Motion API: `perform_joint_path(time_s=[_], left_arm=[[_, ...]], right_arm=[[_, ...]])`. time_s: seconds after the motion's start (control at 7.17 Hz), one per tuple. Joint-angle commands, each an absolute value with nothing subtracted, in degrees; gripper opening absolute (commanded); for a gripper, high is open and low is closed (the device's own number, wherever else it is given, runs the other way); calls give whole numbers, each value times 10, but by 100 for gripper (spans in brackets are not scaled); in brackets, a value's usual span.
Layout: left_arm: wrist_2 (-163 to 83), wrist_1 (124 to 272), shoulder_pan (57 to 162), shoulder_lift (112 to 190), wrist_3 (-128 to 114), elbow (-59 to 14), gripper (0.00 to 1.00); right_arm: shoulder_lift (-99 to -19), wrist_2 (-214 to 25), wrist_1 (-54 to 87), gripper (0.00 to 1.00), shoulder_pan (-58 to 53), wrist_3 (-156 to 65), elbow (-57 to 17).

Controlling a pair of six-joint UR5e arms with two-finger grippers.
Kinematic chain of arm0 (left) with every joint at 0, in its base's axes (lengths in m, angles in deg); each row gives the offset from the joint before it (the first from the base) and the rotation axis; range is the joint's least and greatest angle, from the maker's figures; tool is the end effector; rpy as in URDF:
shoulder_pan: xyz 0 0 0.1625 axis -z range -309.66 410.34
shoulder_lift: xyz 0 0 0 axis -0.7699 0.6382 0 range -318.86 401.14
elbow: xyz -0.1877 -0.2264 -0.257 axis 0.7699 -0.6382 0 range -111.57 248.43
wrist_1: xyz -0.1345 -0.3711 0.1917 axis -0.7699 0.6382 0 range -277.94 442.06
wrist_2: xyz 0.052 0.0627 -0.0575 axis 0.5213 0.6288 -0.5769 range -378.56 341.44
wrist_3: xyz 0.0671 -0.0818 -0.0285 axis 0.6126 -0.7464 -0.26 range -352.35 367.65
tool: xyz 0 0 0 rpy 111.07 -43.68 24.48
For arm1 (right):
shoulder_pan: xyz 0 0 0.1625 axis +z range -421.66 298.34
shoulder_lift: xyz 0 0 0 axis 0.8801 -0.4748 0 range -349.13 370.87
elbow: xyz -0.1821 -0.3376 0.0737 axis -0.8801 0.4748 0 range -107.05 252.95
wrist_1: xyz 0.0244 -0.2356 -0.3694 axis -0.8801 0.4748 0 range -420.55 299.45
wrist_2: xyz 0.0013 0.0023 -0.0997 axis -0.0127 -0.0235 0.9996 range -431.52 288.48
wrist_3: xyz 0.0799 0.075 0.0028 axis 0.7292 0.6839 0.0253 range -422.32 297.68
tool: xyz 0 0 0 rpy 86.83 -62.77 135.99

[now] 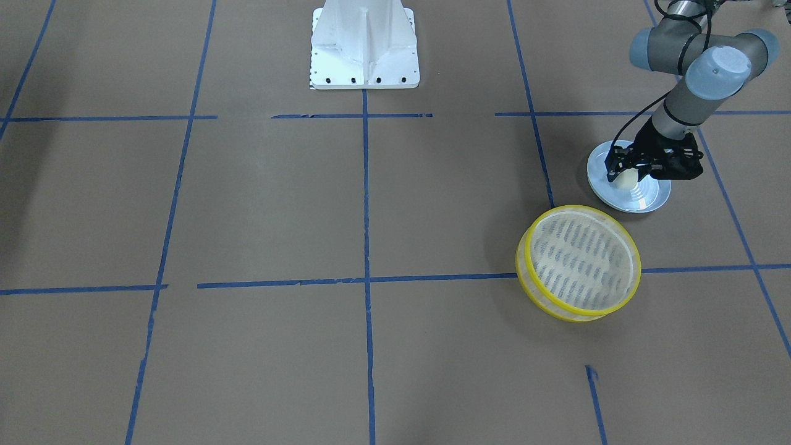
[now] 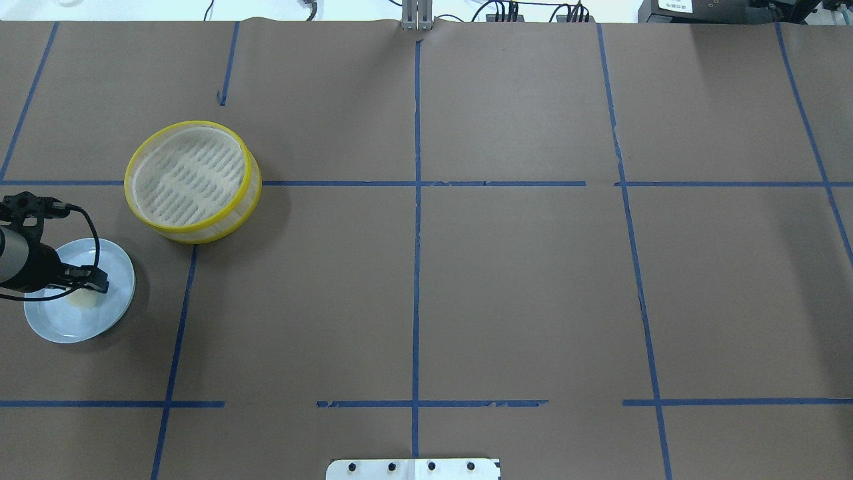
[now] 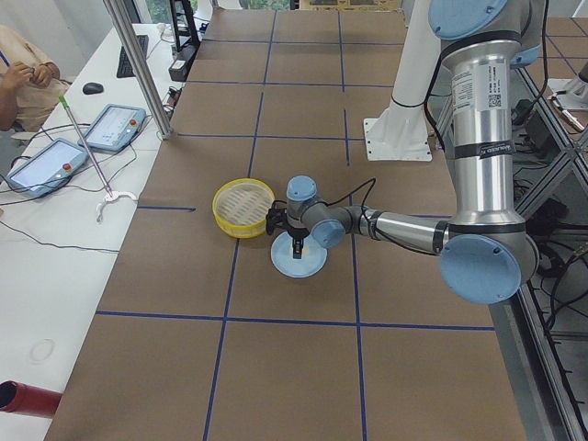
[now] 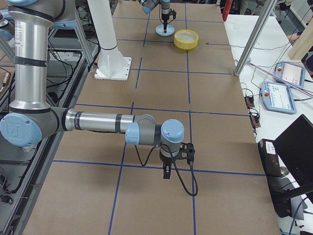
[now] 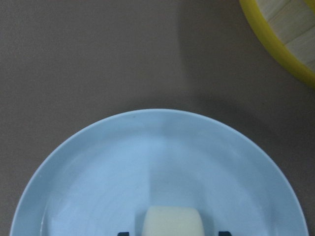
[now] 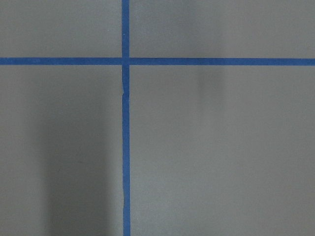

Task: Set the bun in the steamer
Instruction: 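Lower the left gripper onto the white bun on the blue plate and close, then lift the bun with the left gripper and carry it over the steamer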

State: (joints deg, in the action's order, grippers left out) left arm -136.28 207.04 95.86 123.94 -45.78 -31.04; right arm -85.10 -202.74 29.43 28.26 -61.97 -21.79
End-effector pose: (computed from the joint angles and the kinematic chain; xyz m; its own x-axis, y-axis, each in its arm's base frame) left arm 0.2964 -0.4193 0.5503 0.7067 0.0331 -0.7068 0.0166 0.9979 0.0633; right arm 0.0605 -0.4753 0.6446 0.7522 0.0189 0.6587 -0.0032 0.9997 -0.0250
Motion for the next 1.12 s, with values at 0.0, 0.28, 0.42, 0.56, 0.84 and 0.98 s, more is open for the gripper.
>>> perform_joint_path(time_s=[0.0, 0.28, 0.42, 0.56, 0.84, 0.98], left_arm=[[-1363, 2070, 959, 1240, -458, -313, 5], [-1367, 2070, 967, 1238, -459, -337, 0], [-1369, 2070, 968, 1229, -462, -374, 0], [-1369, 2065, 989, 1235, -465, -395, 0], [-1371, 2056, 1034, 1287, -467, -391, 0], [-1370, 2022, 1035, 1351, -474, -371, 0]], right_arm=[[-851, -2027, 295, 100, 283, -620, -218], [-850, -2027, 295, 100, 283, -620, -218], [-851, -2027, 295, 100, 283, -620, -218], [-850, -2027, 295, 100, 283, -620, -218], [-851, -2027, 295, 100, 283, -620, -218], [-851, -2027, 295, 100, 283, -620, -218]])
